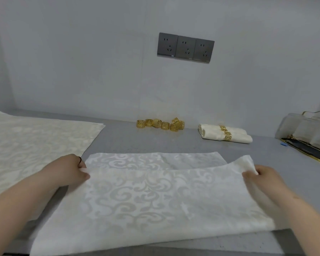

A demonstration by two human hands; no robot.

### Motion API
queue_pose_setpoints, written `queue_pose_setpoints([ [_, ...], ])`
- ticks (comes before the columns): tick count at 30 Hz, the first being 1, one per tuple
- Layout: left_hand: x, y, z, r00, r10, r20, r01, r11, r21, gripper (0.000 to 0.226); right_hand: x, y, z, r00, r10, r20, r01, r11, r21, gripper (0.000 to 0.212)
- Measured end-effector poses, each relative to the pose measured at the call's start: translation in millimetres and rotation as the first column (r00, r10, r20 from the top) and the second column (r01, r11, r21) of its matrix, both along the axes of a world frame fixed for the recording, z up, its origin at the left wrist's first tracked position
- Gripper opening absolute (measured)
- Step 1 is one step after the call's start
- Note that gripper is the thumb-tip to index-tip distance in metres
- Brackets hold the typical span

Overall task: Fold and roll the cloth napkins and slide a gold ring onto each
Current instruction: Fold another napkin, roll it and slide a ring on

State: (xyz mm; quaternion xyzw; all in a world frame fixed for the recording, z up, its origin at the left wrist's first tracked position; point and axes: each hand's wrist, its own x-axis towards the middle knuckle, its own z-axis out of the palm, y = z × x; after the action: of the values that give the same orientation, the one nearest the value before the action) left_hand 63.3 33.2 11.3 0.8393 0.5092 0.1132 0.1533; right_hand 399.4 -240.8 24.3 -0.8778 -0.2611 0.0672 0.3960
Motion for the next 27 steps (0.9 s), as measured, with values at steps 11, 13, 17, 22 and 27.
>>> queue_pose_setpoints([
  [11, 26.4, 56.0, -22.4, 0.983, 0.159, 0.092, -0.166, 0.983, 0.079, 0.022, 45.1, 71.8, -11.0, 0.995, -0.009, 0.103, 0.020, 0.994, -0.105, 0.032],
  [13, 30.4, 67.0, -23.6, 0.981, 0.172, 0.095, -0.179, 0.982, 0.068, 0.023, 50.9, 82.8, -14.8, 0.995, -0.005, 0.097, 0.018, 0.991, -0.130, 0.030],
  [17, 36.1, 82.7, -32.4, 0.979, 0.168, 0.116, -0.177, 0.982, 0.066, 0.018, 63.1, 102.6, -21.6, 0.995, 0.014, 0.094, 0.008, 0.972, -0.234, 0.027],
  [22, 39.2, 98.5, -32.9, 0.978, 0.162, 0.129, -0.168, 0.985, 0.036, 0.031, 77.8, 122.3, -21.3, 0.997, 0.051, 0.066, -0.025, 0.935, -0.355, 0.027],
  [27, 46.1, 112.3, -25.6, 0.989, 0.130, 0.067, -0.131, 0.991, 0.005, 0.028, 92.5, 134.5, -23.6, 0.996, 0.032, 0.082, 0.006, 0.902, -0.431, 0.030],
])
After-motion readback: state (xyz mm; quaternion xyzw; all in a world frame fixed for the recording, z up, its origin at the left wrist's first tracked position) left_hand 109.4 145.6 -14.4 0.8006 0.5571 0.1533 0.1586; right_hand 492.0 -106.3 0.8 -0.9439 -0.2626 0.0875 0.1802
